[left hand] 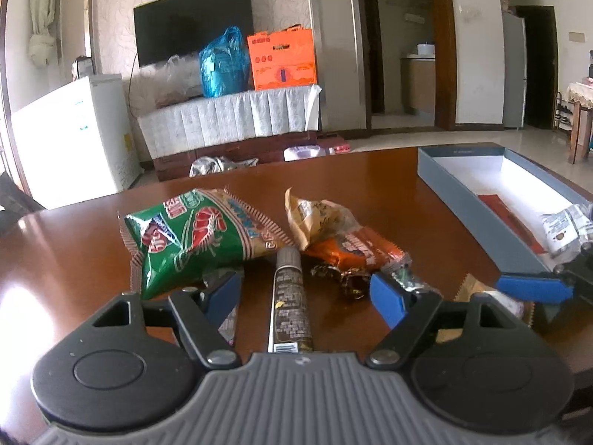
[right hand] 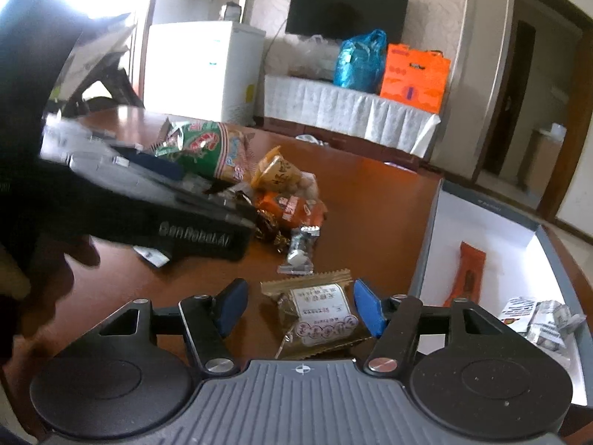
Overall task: Organize snacks
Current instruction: 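Grasp dark barcode tube with left tool while right tool grasps tan square cake packet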
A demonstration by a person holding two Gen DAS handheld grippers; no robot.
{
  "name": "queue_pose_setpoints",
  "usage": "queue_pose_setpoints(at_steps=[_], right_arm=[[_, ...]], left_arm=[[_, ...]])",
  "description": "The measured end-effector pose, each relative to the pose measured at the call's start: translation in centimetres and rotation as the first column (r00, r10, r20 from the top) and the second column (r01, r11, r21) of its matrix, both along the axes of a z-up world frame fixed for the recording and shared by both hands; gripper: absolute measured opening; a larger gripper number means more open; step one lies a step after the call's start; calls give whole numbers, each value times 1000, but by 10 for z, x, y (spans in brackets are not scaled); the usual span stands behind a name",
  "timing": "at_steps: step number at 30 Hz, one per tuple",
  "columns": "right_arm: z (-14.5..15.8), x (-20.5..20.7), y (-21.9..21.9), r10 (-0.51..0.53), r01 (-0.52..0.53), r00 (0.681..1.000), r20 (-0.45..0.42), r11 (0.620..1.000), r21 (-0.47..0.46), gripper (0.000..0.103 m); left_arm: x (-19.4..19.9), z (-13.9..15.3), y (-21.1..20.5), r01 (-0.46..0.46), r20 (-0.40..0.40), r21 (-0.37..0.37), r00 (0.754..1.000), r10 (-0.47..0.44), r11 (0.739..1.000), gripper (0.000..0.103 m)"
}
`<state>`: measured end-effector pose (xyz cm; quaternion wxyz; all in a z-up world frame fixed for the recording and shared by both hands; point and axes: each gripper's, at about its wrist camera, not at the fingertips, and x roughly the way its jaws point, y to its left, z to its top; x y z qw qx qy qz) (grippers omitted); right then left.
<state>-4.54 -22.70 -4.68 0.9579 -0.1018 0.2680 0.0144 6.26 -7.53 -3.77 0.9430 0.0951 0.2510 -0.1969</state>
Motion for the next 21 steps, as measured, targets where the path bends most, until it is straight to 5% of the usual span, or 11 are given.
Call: queue_pose_setpoints(at_steps=[21], right_arm=[[-3, 10, 2, -8, 9, 999, -34, 1000, 4, 57]], left_arm=[[22, -21, -9, 5, -88, 58, 996, 0, 998, 72]])
